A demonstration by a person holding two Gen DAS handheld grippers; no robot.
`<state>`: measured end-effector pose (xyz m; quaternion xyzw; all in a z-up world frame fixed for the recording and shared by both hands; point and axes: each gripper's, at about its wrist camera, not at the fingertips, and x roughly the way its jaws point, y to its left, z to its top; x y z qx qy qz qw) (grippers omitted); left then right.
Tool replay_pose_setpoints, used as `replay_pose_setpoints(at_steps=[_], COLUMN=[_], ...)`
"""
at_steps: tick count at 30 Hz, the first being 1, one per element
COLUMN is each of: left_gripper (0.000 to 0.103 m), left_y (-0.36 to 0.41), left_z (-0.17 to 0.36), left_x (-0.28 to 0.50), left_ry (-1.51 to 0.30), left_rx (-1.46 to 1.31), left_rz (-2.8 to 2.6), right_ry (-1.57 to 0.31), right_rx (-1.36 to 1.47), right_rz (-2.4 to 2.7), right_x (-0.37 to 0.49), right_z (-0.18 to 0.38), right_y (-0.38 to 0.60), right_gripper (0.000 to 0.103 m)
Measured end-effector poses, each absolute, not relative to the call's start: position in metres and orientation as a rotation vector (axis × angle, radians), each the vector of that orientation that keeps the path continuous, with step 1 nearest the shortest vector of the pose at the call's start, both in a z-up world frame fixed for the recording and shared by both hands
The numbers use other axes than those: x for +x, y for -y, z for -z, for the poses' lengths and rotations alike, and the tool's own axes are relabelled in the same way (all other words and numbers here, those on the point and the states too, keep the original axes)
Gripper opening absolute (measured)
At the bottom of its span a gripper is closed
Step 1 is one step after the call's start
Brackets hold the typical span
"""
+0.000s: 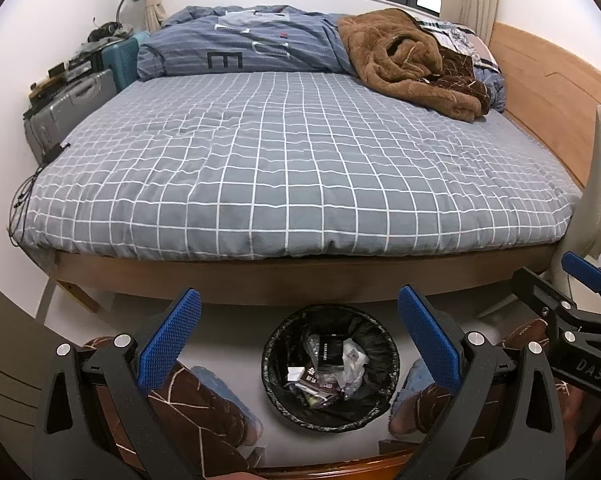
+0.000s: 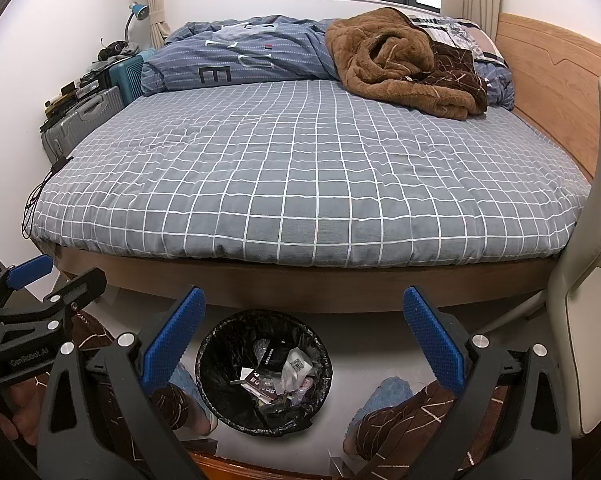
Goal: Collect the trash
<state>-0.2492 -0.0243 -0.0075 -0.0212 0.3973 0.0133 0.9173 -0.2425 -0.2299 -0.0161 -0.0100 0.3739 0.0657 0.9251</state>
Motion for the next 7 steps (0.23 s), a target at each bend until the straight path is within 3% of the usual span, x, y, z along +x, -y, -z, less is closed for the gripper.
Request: replay_pose_setpoints(at_steps=[7], left_gripper=[0.097], left_y=[0.0207], left_z=[0.0081], left_x=[-0.2487], left_ry=[-0.827], left_rx=[-0.059], left_rz=[-0.021], right_ry=[-0.767], right_rx=[-0.02], right_rz=[-0.135], right_x=[-0.2426], right_z=[0.0167], right_y=[0.2298], right_gripper=[0.095])
